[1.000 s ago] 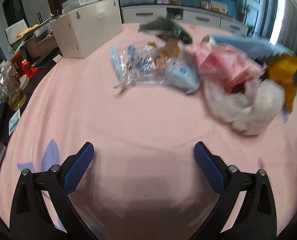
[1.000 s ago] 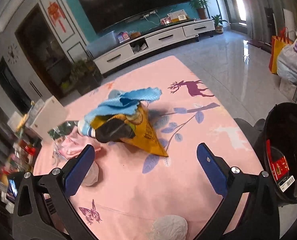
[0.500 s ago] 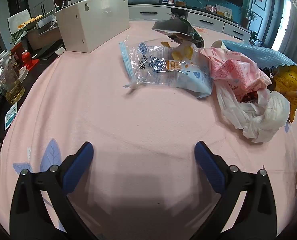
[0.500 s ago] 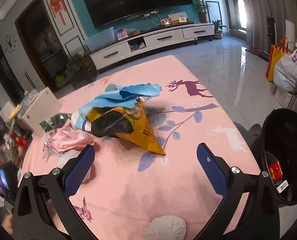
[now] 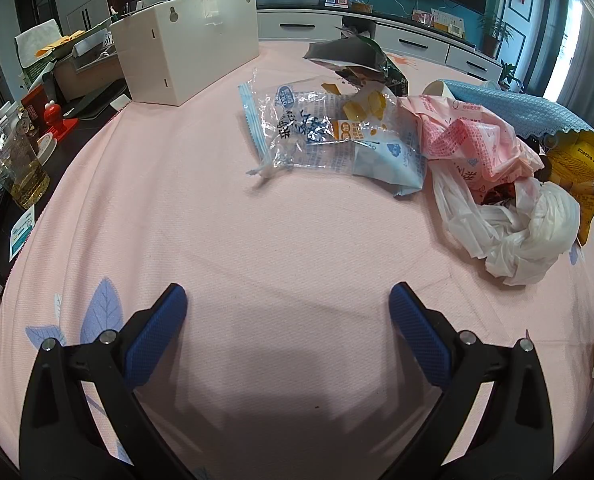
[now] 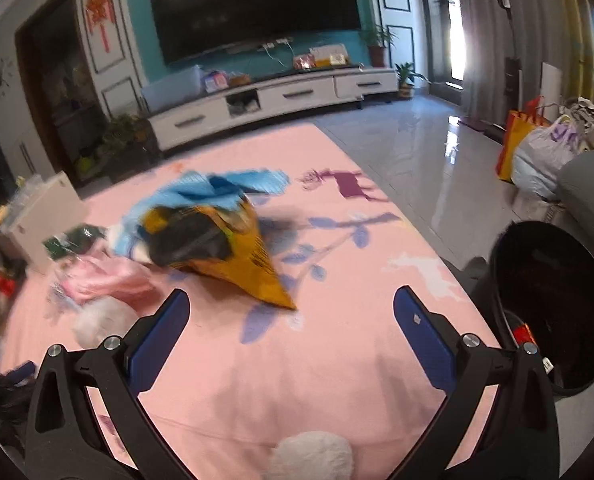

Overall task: Collect trash
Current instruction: 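Move both tools back to the table and hold above the remaining trash, then grasp the yellow chip bag with the right tool while the left tool grasps a white bag, then carry both items over the black bin and open both tools to drop them, then move both tools back from the bin to the table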

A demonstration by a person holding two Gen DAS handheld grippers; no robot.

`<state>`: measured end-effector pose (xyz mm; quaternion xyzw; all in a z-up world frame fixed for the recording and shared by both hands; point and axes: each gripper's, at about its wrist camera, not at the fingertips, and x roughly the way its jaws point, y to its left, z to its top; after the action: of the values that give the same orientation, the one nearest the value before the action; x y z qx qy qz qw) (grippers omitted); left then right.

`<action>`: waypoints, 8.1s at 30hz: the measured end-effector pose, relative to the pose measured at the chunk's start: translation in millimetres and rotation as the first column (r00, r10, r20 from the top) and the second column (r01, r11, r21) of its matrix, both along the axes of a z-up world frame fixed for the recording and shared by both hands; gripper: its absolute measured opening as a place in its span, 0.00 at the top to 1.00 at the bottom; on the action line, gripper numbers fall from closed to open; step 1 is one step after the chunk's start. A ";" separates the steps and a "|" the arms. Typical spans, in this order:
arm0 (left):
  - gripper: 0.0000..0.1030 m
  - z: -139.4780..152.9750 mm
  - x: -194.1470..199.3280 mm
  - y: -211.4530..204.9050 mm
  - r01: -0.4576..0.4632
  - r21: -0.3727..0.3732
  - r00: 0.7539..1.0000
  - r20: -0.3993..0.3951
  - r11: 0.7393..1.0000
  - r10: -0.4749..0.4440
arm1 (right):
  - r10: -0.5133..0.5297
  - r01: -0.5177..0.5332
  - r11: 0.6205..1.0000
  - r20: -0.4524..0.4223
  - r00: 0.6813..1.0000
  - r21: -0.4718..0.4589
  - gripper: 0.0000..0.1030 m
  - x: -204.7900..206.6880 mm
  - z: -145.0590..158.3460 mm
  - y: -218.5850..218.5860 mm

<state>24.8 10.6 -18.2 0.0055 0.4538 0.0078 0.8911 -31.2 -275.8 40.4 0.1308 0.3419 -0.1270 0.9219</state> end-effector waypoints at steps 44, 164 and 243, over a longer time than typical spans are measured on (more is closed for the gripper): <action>0.02 -0.5 0.8 0.5 -0.001 0.001 1.000 0.000 1.000 0.001 | 0.043 -0.042 0.999 -0.047 0.998 0.017 0.03 -2.2 -16.3 15.6; 0.54 163.4 -86.5 -59.8 0.357 -0.405 0.928 0.252 0.842 -0.273 | 0.338 -0.373 0.922 0.255 0.906 0.103 0.97 -17.7 139.7 23.7; 0.03 119.5 -87.4 -276.6 0.597 -0.324 0.799 0.165 0.734 -0.578 | -0.241 0.190 0.946 0.178 0.954 0.261 0.04 -103.7 102.2 -166.1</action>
<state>-62.6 -266.0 101.3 -0.0148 0.3985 -0.3569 0.8447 -134.9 -441.9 142.7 0.2911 0.2404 -0.1707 0.9101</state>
